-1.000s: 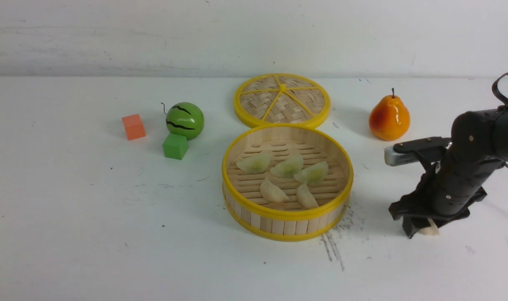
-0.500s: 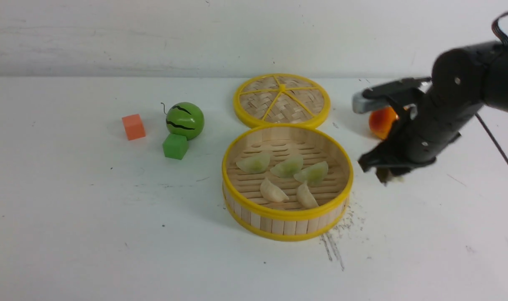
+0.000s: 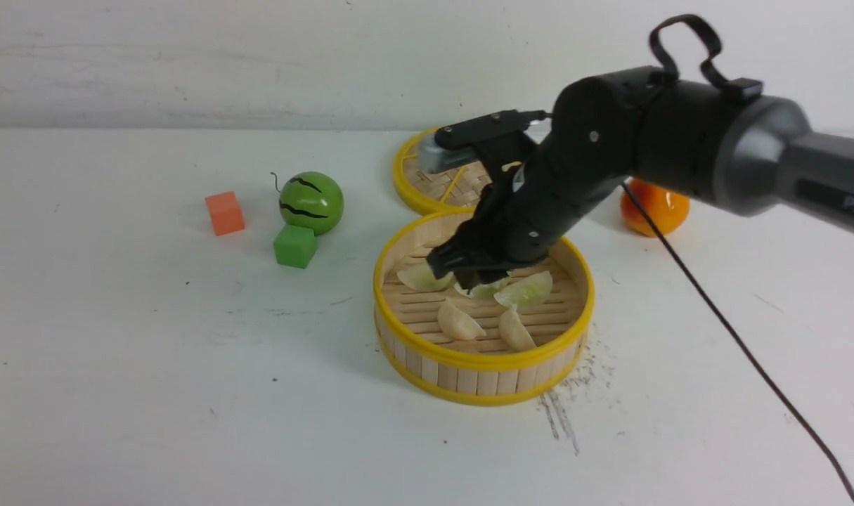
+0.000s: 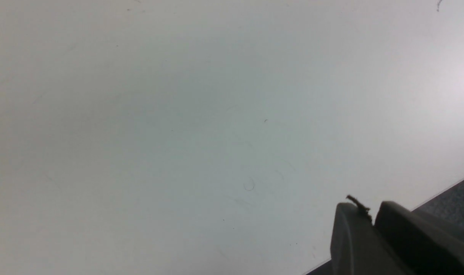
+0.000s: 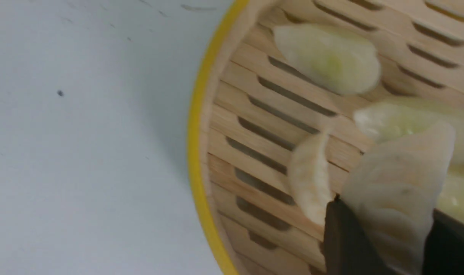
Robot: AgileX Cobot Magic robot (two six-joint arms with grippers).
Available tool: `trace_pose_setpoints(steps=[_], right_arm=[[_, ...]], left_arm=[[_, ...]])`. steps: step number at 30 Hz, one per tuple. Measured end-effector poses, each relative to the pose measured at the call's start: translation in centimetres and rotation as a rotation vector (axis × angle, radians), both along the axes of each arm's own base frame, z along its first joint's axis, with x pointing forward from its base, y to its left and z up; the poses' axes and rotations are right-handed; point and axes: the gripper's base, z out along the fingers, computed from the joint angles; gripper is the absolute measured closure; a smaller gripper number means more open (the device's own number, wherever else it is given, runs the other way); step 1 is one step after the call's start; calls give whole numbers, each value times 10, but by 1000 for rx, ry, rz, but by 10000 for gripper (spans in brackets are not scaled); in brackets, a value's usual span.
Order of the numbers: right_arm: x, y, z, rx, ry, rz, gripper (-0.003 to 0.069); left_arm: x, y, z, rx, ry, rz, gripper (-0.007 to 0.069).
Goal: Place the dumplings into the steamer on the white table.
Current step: 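Place the dumpling in the bamboo steamer basket with the right gripper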
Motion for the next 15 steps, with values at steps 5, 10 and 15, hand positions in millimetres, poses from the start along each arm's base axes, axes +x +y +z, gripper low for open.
trace_pose_setpoints(steps=[5, 10, 15], right_arm=[[12, 22, -16, 15, 2, 18, 474], [22, 29, -42, 18, 52, -21, 474], [24, 31, -48, 19, 64, -27, 410]], left_arm=[[0, 0, 0, 0, 0, 0, 544], [0, 0, 0, -1, 1, 0, 543], [0, 0, 0, -1, 1, 0, 539]])
